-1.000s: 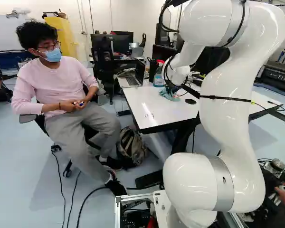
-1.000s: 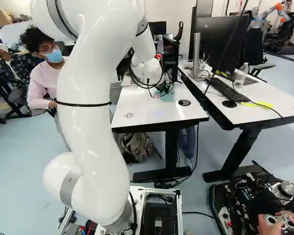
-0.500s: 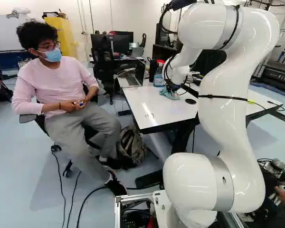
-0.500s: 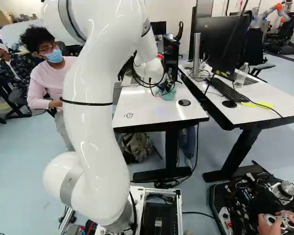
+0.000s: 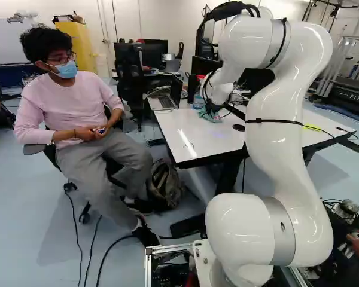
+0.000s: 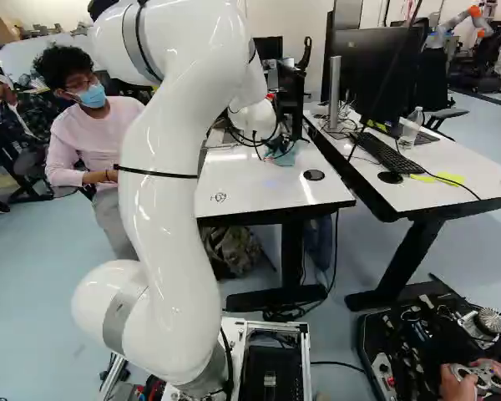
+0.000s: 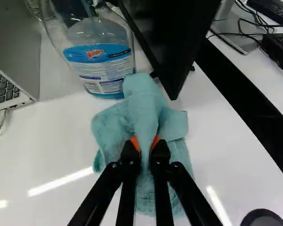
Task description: Clean the table with the green towel
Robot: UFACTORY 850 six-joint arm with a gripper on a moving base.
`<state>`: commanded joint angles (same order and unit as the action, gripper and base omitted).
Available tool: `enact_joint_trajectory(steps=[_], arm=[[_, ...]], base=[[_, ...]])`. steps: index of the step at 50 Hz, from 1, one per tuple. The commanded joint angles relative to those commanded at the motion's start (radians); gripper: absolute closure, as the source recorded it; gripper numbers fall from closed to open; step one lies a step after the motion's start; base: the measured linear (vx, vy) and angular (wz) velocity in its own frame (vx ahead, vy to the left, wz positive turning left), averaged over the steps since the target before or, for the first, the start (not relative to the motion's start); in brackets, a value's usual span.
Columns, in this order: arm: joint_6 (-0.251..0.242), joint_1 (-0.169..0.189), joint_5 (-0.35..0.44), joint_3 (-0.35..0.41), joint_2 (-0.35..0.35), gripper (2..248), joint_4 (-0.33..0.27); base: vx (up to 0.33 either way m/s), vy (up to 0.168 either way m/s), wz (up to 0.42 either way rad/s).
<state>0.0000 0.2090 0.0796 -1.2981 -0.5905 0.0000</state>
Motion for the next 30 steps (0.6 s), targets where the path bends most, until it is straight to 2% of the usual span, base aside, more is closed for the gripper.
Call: enact_joint_trajectory(steps=[21, 30], arm=[[0.000, -0.054, 0.000, 0.013, 0.009, 211, 0.000], [0.000, -0.070, 0.000, 0.043, 0.031, 211, 0.000]], base=[[0.000, 0.000, 0.000], [0.000, 0.000, 0.000]])
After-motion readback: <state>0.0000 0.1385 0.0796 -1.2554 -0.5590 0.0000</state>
